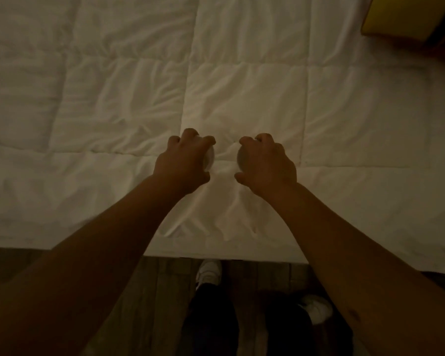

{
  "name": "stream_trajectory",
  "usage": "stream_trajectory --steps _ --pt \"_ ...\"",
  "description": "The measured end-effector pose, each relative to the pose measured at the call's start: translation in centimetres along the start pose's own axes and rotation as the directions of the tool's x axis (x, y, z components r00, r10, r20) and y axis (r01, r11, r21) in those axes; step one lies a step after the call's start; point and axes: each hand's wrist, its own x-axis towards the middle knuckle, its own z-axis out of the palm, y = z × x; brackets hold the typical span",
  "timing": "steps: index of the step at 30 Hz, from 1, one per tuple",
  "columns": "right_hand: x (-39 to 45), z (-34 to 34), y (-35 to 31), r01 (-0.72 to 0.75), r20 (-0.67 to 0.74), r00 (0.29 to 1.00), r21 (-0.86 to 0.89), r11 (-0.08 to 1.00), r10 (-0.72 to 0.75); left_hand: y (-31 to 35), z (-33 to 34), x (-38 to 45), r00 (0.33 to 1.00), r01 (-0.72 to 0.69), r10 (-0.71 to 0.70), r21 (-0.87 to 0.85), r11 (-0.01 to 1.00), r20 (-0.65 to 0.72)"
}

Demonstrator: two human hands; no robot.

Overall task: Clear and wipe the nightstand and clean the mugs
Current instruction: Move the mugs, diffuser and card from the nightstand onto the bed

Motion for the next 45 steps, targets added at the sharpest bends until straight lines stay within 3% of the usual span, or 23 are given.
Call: stream_trajectory --steps 4,13,19,22,26,35,39,45 --pt "0.4 0.8 0.7 0.018 0.029 0.999 0.007 1.000 -0.018 -0.8 1.5 0.3 0.998 -0.056 0.056 0.010 0.998 -0.031" --pt "0.6 1.5 0.2 0.093 0.010 0.996 -0.091 0.991 -0.093 -1.0 3.0 0.1 0.996 -0.039 0.040 0.023 0.999 -0.084" --pt "-0.4 1.2 0.5 0.083 0.051 0.995 -0.057 0.995 -0.080 -0.5 2.6 -0.6 0.999 -0.017 0.021 0.090 0.996 -0.043" --pt "-1.4 0.6 0.7 0.076 0.053 0.996 -0.015 0.997 -0.075 0.6 2.1 -1.2 0.990 -0.053 0.077 0.188 0.981 -0.121" --pt "-3.7 -0.3 2.2 0.055 -0.002 0.998 -0.008 0.998 -0.055 3.2 1.2 -1.9 0.974 -0.109 0.141 0.177 0.978 -0.178" --pt "-11.2 -3.7 12.9 -0.206 -0.123 0.970 0.048 0.977 0.211 16.4 2.1 -1.3 0.897 -0.404 0.440 0.316 0.858 -0.049" --pt "-16.3 -5.2 19.7 -0.366 -0.113 0.919 0.108 0.924 0.377 24.6 4.0 -2.2 0.830 -0.532 0.557 0.339 0.776 0.027" --pt "-28.3 -6.3 31.3 -0.569 -0.123 0.789 0.220 0.792 0.601 40.1 9.7 -6.8 0.679 -0.725 0.717 0.287 0.625 0.154"
